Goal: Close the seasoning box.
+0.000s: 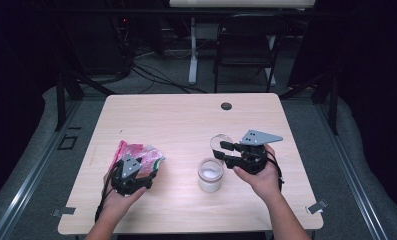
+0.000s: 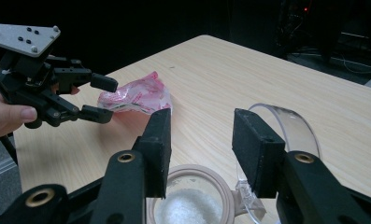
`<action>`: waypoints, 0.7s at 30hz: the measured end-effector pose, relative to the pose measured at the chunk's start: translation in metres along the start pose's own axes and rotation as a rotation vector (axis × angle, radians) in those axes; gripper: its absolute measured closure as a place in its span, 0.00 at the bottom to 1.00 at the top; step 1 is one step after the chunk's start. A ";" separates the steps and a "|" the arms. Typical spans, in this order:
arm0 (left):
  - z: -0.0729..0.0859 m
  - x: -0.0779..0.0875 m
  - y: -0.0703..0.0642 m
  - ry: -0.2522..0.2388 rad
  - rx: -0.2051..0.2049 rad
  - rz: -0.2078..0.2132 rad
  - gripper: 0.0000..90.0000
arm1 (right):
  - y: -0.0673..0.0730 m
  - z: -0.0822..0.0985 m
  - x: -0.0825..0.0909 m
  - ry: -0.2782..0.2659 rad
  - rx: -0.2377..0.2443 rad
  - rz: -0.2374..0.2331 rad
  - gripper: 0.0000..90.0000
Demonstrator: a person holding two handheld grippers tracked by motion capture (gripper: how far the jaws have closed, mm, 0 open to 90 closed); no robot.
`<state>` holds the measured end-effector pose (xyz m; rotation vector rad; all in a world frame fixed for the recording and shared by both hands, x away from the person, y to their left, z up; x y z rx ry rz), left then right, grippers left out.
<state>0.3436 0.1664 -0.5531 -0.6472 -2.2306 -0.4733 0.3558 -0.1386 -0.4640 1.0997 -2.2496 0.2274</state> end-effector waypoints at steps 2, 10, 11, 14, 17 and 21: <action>-0.001 0.000 -0.002 -0.002 -0.005 0.006 0.36 | 0.000 0.000 0.002 -0.003 -0.002 0.006 0.64; -0.005 0.000 -0.013 -0.007 -0.025 0.029 0.37 | -0.008 0.001 0.011 -0.008 -0.015 0.028 0.64; -0.006 0.000 -0.013 -0.006 -0.027 0.030 0.37 | -0.009 0.001 0.013 -0.012 -0.022 0.033 0.64; -0.006 -0.001 -0.014 -0.003 -0.031 0.036 0.37 | -0.014 0.001 0.018 -0.022 -0.034 0.043 0.64; -0.006 -0.001 -0.014 -0.008 -0.032 0.040 0.39 | -0.022 0.003 0.023 -0.028 -0.049 0.074 0.65; -0.007 0.001 -0.015 -0.026 -0.022 0.046 0.40 | -0.032 0.007 0.028 -0.023 -0.071 0.102 0.68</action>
Point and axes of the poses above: each handheld gripper's, and its own axes: x roughly backward along the jaws, z roughly out of its underside, y roughly to its left, the point moved 5 cm from there along -x, roughly forward along the jaws, and after that the axes turned 14 degrees about y, right-handed, at the moved point
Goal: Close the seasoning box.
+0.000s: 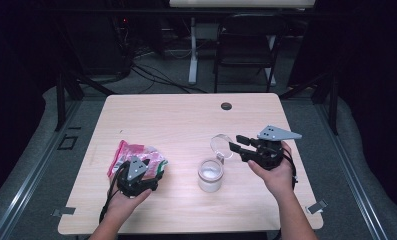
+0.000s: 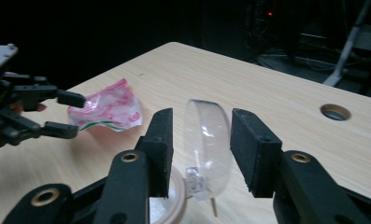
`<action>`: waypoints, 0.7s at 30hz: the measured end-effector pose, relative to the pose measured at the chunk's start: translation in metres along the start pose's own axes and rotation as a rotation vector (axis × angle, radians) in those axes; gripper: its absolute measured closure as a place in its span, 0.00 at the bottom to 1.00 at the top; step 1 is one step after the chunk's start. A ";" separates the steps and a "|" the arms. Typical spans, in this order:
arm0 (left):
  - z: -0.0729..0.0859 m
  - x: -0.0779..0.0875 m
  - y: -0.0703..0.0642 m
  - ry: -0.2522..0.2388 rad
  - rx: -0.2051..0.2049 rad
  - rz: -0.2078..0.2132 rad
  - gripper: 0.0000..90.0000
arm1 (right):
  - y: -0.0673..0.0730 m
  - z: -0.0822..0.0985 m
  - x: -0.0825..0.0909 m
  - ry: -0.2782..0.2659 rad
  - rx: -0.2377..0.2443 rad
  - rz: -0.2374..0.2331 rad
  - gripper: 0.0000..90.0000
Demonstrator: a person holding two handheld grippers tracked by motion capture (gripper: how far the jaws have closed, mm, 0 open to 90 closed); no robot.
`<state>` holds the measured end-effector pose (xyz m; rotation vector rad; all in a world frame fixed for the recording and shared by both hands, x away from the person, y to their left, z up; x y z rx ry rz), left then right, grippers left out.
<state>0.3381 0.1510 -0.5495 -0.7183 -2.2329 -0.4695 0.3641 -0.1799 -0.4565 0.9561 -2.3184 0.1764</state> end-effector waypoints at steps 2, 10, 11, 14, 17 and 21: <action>-0.002 0.002 0.000 -0.017 0.012 0.013 0.41 | -0.004 0.001 0.001 -0.002 -0.011 0.020 0.70; -0.001 0.003 -0.003 -0.024 0.014 0.012 0.43 | -0.019 0.007 0.001 0.016 -0.049 0.067 0.85; -0.001 0.003 -0.003 -0.024 0.014 0.011 0.43 | -0.021 0.009 0.000 0.017 -0.056 0.073 0.87; -0.001 0.003 -0.002 -0.024 0.013 0.008 0.43 | -0.025 0.012 -0.003 0.029 -0.065 0.080 0.94; 0.000 0.002 -0.001 -0.018 0.012 0.003 0.44 | -0.028 0.015 -0.006 0.040 -0.071 0.088 1.00; 0.001 0.002 0.000 -0.023 0.022 0.001 0.44 | -0.031 0.018 -0.009 0.052 -0.073 0.089 1.00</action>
Point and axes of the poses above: each handheld gripper's, and its own axes: x roughly backward along the jaws, z roughly out of its underside, y roughly to its left, the point moved 5 cm from there along -x, roughly forward along the jaws, and after that the axes turned 14 degrees about y, right-handed, at the moved point
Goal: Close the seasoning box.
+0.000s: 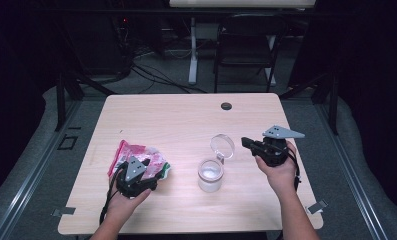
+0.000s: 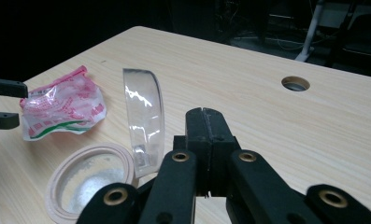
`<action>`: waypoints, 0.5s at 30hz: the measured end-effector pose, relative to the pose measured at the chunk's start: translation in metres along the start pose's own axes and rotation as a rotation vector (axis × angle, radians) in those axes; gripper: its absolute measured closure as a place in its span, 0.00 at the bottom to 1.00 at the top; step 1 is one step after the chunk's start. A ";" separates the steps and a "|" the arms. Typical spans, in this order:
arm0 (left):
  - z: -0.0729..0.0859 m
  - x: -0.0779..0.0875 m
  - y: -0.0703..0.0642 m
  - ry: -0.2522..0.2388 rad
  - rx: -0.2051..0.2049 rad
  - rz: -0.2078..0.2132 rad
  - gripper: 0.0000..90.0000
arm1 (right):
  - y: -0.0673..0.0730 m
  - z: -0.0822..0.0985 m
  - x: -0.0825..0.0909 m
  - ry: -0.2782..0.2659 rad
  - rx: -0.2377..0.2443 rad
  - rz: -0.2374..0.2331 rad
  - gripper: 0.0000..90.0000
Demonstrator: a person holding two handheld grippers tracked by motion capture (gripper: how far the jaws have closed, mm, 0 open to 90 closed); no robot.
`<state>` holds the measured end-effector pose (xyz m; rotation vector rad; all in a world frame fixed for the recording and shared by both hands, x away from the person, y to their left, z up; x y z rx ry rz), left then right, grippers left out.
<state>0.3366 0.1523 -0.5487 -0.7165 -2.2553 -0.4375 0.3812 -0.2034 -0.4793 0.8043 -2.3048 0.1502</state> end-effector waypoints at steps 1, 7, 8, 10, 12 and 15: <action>0.000 0.000 0.000 0.000 0.002 -0.001 0.45 | -0.001 0.001 -0.001 0.000 -0.004 0.005 1.00; 0.001 0.000 0.001 0.006 0.001 -0.006 0.45 | -0.002 0.002 -0.003 0.010 -0.008 0.005 1.00; 0.001 0.000 0.002 0.007 0.000 -0.005 0.45 | -0.003 0.003 -0.004 0.011 -0.008 0.005 1.00; 0.001 0.000 0.002 0.005 0.002 -0.007 0.45 | -0.003 0.003 -0.004 0.013 -0.009 0.006 1.00; 0.001 0.001 0.002 0.002 0.006 -0.004 0.45 | -0.003 0.004 -0.005 0.019 -0.011 0.007 1.00; 0.001 0.001 0.002 0.002 0.006 -0.005 0.46 | -0.003 0.004 -0.007 0.016 -0.012 0.006 1.00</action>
Point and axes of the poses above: each handheld gripper's, and its own axes: x roughly backward along the jaws, z roughly out of its underside, y roughly to its left, the point moved 5 cm from there along -x, roughly forward along the jaws, and after that the axes turned 14 degrees about y, right-handed, at the moved point
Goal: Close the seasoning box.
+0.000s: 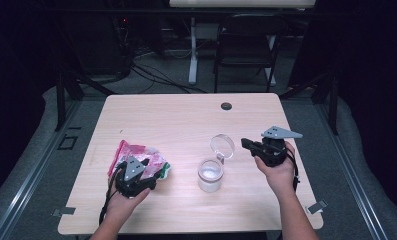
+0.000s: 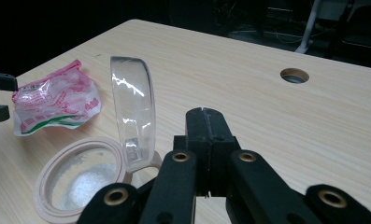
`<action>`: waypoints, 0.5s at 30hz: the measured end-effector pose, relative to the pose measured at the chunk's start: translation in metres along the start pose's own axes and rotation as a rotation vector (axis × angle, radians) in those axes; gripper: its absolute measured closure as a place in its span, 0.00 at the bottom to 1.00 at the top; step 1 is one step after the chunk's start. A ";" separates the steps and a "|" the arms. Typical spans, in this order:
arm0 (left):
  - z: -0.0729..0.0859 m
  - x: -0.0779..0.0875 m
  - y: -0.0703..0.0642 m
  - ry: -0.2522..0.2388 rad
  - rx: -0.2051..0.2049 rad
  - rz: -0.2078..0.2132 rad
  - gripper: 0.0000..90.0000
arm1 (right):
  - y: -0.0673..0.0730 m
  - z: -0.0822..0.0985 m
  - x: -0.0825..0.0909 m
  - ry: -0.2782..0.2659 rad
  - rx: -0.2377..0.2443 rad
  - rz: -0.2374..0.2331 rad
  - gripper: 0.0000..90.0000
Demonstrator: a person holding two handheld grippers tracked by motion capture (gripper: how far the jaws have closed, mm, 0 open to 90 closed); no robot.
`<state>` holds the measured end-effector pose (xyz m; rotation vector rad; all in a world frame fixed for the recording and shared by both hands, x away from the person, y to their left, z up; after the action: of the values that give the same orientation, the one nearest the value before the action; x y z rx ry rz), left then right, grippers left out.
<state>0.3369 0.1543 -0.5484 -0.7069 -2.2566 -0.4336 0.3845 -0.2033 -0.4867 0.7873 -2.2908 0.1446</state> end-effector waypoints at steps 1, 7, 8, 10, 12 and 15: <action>0.000 0.000 0.000 -0.001 0.000 0.000 0.46 | 0.000 0.000 0.000 0.001 0.001 0.000 1.00; 0.000 -0.001 -0.001 0.002 0.001 -0.001 0.46 | -0.002 0.002 -0.004 0.009 -0.003 0.009 1.00; 0.000 -0.001 -0.001 0.002 0.001 0.000 0.46 | -0.002 0.002 -0.005 0.009 -0.008 0.007 1.00; 0.000 -0.001 -0.001 0.000 0.000 -0.002 0.46 | -0.002 0.003 -0.007 0.012 -0.011 0.006 1.00; 0.000 0.000 -0.001 0.002 -0.002 -0.002 0.46 | -0.002 0.003 -0.009 0.016 -0.009 0.003 1.00; 0.001 0.000 -0.001 0.006 -0.007 -0.005 0.46 | -0.001 0.003 -0.012 0.024 -0.004 0.007 1.00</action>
<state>0.3359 0.1537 -0.5489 -0.7025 -2.2525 -0.4457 0.3903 -0.1993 -0.4964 0.7717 -2.2707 0.1516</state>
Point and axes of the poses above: each handheld gripper's, and its own axes: x roughly backward along the jaws, z roughly out of its underside, y roughly to its left, the point moved 5 cm from there along -x, roughly forward along the jaws, and after that the axes turned 14 degrees about y, right-handed, at the moved point
